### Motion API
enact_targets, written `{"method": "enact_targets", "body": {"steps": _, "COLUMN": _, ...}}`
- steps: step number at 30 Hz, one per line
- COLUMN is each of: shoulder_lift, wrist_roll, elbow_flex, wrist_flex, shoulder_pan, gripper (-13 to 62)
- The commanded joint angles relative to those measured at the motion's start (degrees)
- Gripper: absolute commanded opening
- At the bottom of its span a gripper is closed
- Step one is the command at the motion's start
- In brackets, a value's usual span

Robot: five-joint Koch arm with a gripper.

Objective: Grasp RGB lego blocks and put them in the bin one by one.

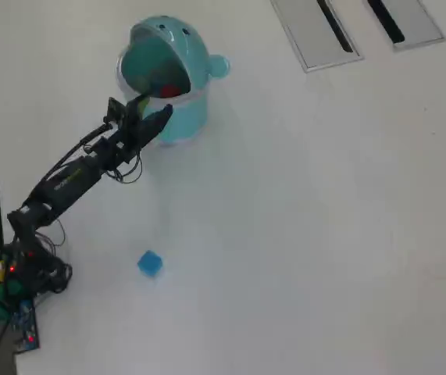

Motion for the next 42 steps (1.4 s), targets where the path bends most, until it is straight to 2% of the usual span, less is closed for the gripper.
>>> {"method": "enact_targets", "body": {"steps": 1, "shoulder_lift": 6.6, "wrist_roll": 0.7, "elbow_flex": 2.0, "wrist_flex": -3.3, "shoulder_pan": 0.6, "gripper": 32.4}}
{"method": "enact_targets", "body": {"steps": 7, "shoulder_lift": 15.2, "wrist_roll": 1.0, "elbow_flex": 17.3, "wrist_flex": -3.7, "shoulder_pan": 3.5, "gripper": 32.5}}
{"method": "enact_targets", "body": {"steps": 16, "shoulder_lift": 22.3, "wrist_roll": 2.1, "elbow_flex": 24.6, "wrist_flex": 3.7, "shoulder_pan": 12.8, "gripper": 33.3}}
{"method": "enact_targets", "body": {"steps": 29, "shoulder_lift": 23.5, "wrist_roll": 1.1, "elbow_flex": 37.7, "wrist_flex": 6.9, "shoulder_pan": 32.7, "gripper": 34.4}}
{"method": "enact_targets", "body": {"steps": 33, "shoulder_lift": 23.6, "wrist_roll": -3.8, "elbow_flex": 40.3, "wrist_flex": 11.6, "shoulder_pan": 38.5, "gripper": 34.4}}
{"method": "enact_targets", "body": {"steps": 42, "shoulder_lift": 24.0, "wrist_roll": -9.0, "elbow_flex": 43.6, "wrist_flex": 16.5, "shoulder_pan": 44.1, "gripper": 34.7}}
